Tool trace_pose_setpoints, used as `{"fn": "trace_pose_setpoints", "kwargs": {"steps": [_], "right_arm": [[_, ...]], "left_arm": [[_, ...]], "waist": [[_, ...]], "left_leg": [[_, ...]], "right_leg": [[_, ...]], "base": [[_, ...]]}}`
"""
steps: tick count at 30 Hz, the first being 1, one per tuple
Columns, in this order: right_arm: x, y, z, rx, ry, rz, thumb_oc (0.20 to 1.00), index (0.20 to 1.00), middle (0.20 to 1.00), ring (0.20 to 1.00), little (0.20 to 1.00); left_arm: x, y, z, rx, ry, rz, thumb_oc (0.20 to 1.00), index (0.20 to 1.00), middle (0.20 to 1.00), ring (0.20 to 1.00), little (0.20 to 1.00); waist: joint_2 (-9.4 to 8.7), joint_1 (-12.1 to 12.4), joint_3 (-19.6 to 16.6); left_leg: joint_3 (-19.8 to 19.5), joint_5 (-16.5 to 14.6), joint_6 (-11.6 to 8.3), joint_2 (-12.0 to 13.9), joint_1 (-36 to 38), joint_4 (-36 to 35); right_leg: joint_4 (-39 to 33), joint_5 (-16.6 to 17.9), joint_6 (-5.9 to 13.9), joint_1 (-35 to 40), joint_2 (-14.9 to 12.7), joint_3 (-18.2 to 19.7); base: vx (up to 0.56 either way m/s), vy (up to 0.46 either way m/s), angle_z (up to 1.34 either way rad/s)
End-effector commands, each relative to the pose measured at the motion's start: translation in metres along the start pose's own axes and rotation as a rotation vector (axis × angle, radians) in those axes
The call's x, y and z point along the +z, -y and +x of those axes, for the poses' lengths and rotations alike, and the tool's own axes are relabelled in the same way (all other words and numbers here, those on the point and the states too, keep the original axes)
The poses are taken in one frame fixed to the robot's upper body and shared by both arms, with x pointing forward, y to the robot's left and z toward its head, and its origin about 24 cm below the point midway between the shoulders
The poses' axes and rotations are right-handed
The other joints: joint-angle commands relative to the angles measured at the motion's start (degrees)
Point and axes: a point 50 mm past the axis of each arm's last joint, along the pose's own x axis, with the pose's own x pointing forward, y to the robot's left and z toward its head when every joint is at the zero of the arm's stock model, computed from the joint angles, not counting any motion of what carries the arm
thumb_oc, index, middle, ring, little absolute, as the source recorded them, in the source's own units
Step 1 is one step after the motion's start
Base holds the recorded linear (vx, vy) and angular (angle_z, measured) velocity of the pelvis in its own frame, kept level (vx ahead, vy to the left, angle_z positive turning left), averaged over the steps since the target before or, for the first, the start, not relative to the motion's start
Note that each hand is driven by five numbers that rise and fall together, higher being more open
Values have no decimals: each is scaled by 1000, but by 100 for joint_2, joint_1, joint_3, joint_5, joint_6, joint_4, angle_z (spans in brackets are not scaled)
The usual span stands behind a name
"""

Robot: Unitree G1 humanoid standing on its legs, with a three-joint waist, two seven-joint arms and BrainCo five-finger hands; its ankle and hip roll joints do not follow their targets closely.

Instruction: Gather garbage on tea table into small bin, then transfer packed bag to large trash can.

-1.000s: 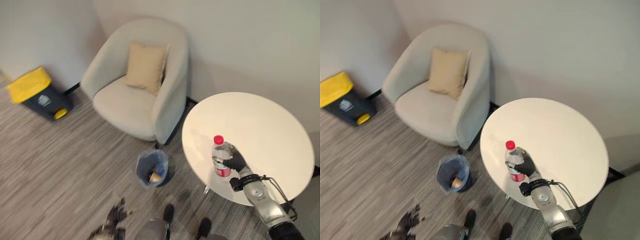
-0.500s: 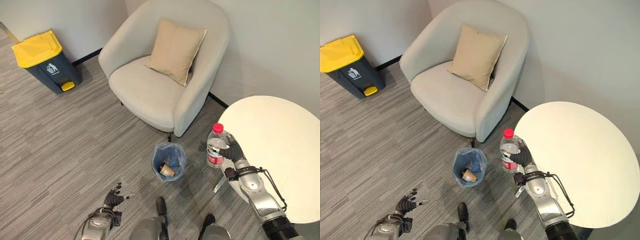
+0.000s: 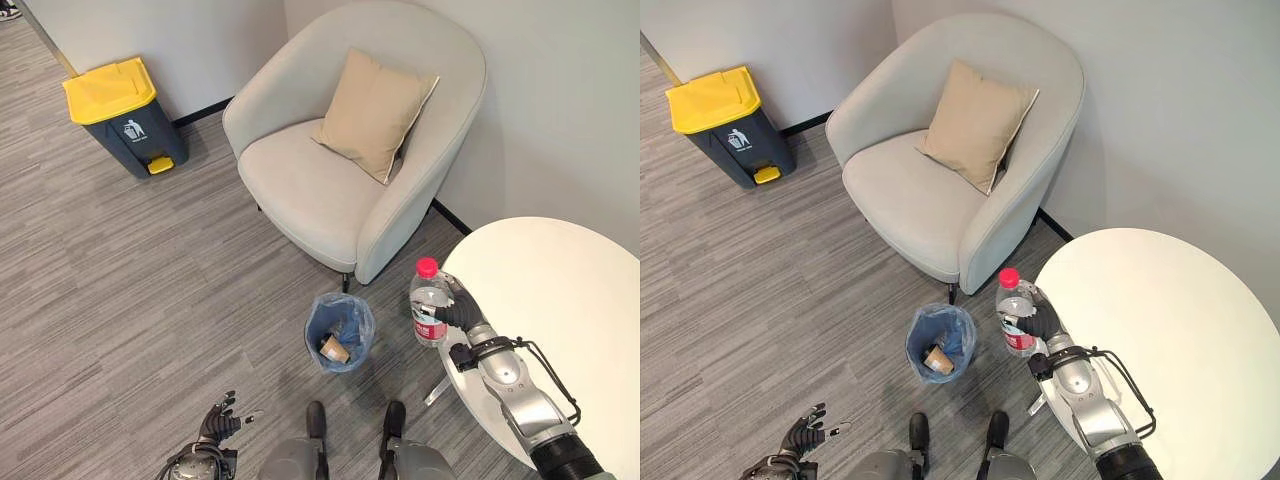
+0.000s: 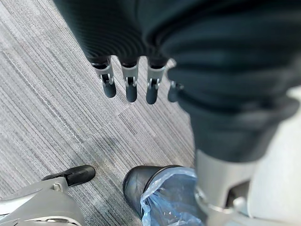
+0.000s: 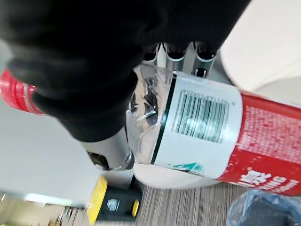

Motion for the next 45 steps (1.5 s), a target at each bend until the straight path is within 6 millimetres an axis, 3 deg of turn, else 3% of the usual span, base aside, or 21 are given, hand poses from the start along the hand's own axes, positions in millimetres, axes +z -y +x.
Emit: {"fn": "trace_pose_setpoints", "kwargs": {"steps": [1,3,5,8,9,14,17,23,27,28,29,35,42,45], "right_arm": [[56,0,24,31,262,-63,200,200,200,200,200],[88,-5,44,33,365,-101,200,200,200,200,200],[107,-6,53,15,427,-111,200,200,200,200,200],[124,0,62,-33,479,-160,200,200,200,200,200],[135,3,69,-60,509,-192,200,200,200,200,200],[165,27,99,-217,527,-315,200,200,200,200,200],[165,49,116,-307,448,-335,200,200,200,200,200],[169,75,131,-382,365,-404,200,200,200,200,200],[174,81,132,-402,368,-407,200,200,200,200,200],[174,81,132,-404,370,-409,501,501,501,501,501],[173,81,132,-406,368,-403,1000,1000,1000,1000,1000],[158,76,128,-400,349,-447,1000,1000,1000,1000,1000],[114,54,121,-235,298,-928,1000,1000,1000,1000,1000],[103,49,124,-184,250,-1004,1000,1000,1000,1000,1000]], "left_arm": [[28,-16,9,44,94,65,1000,1000,1000,1000,1000],[59,-11,19,59,174,43,1000,1000,1000,1000,1000],[78,-5,23,56,231,28,1000,1000,1000,1000,1000],[102,-1,25,61,307,-6,1000,1000,1000,1000,1000],[118,1,24,55,369,-29,1000,1000,1000,1000,1000],[160,6,21,39,503,-25,1000,1000,1000,1000,1000],[171,12,20,13,532,-6,1000,1000,1000,1000,1000],[178,18,20,-14,556,31,1000,1000,1000,1000,1000],[183,22,19,-25,573,47,1000,1000,1000,1000,1000],[182,22,19,-26,571,46,1000,1000,1000,1000,1000],[183,22,19,-26,572,44,1000,1000,1000,1000,1000],[183,23,19,-17,575,34,1000,1000,1000,1000,1000],[176,17,19,17,566,58,1000,1000,1000,1000,1000],[176,15,19,19,568,65,1000,1000,1000,1000,1000]], "waist": [[-109,184,188],[-42,276,523],[28,309,671],[92,333,812],[131,357,922],[227,432,1204],[307,475,1206],[364,569,1094],[380,599,1007],[380,600,988],[376,598,975],[327,521,939],[262,406,925],[253,427,947]], "left_leg": [[-369,-769,-181,-144,-707,1042],[-490,-737,-245,-118,-1572,1558],[-553,-732,-256,-162,-2030,1825],[-610,-757,-259,-203,-2690,2274],[-645,-967,-282,-170,-3095,2631],[-728,-1130,-179,-229,-4958,3778],[-796,-1231,-99,-349,-5989,4372],[-863,-1233,-50,-507,-6559,4534],[-884,-1216,-29,-563,-6614,4461],[-889,-1212,-27,-568,-6609,4442],[-897,-1214,-24,-569,-6596,4418],[-878,-1199,-11,-562,-6468,4233],[-904,-1166,-86,-464,-6202,3980],[-926,-1150,-117,-437,-6228,4003]], "right_leg": [[1005,-915,112,-586,-257,228],[1619,-1049,11,-1335,-393,178],[2009,-1134,-55,-1780,-448,163],[2494,-1259,-145,-2421,-525,166],[2922,-1508,-146,-2854,-567,233],[4276,-1894,-307,-4738,-766,430],[5041,-2165,-437,-5809,-955,630],[5367,-2286,-481,-6390,-1163,727],[5322,-2268,-452,-6433,-1188,723],[5301,-2258,-443,-6424,-1189,726],[5285,-2258,-440,-6417,-1189,725],[5125,-2164,-377,-6310,-1146,711],[4908,-2089,-294,-6092,-1015,655],[4911,-2084,-284,-6098,-1000,646]], "base": [[-230,-123,30],[-274,-119,24],[-126,-51,48],[-73,-43,52],[-42,-33,47],[-85,-11,25],[31,-2,28],[43,0,33],[23,15,4],[26,33,3],[22,32,0],[5,6,-2],[-2,-39,-6],[-9,-40,-2]]}}
